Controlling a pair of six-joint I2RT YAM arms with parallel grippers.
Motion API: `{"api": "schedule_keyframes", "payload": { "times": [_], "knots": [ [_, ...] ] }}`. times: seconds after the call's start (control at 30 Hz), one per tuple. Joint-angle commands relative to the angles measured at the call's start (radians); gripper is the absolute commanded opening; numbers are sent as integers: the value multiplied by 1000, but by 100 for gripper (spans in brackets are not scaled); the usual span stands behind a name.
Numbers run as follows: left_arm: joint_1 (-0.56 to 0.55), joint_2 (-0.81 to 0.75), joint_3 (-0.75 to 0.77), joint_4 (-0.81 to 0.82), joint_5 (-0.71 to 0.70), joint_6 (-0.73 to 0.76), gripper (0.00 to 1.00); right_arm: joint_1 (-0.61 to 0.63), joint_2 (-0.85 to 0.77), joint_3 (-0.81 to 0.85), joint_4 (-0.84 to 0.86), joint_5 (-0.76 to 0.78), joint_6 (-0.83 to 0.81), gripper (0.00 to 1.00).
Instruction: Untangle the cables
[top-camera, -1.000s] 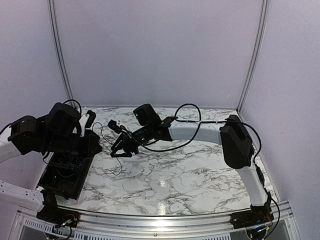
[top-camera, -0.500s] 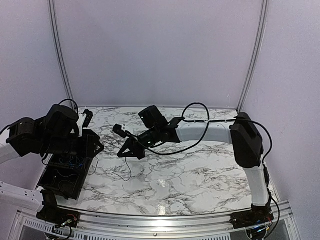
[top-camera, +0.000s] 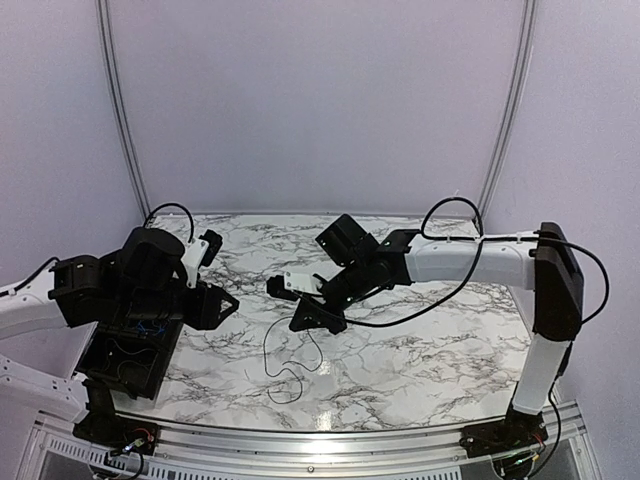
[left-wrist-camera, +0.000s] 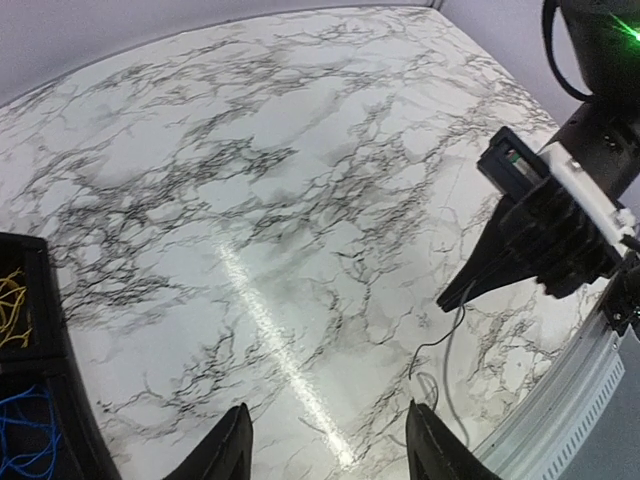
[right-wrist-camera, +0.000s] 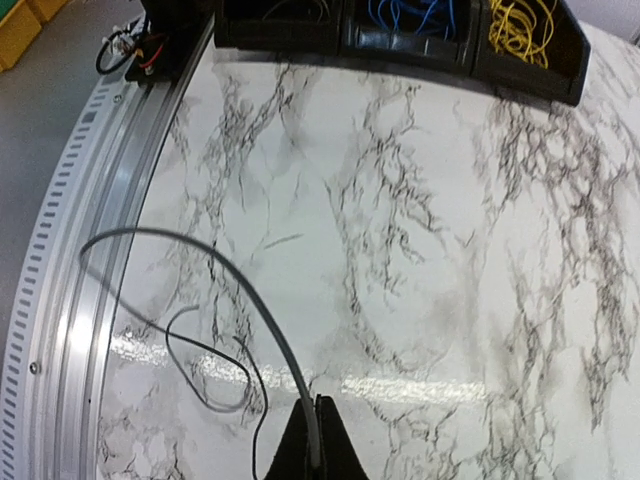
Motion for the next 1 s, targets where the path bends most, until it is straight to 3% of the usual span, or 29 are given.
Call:
{"api": "schedule_keyframes", "payload": {
  "times": [0.0,0.27,0.77,0.87,0.97],
  "knots": [
    [-25,25,-74,334,118,50,55,-8,-46,-23,-21,78,3,0],
    [-27,189,-120,510,133,-93,58,-19,-61,-23,-5,133,20,0],
    [-25,273,-133,582,173,-157,25,-32,-98,-40,16,117,35,0],
    [-25,271,-140,608,191,-149,23,-34,-94,-41,18,117,36,0],
    [-25,270,-146,637,218,-133,28,-35,-94,-42,19,117,40,0]
  ]
}}
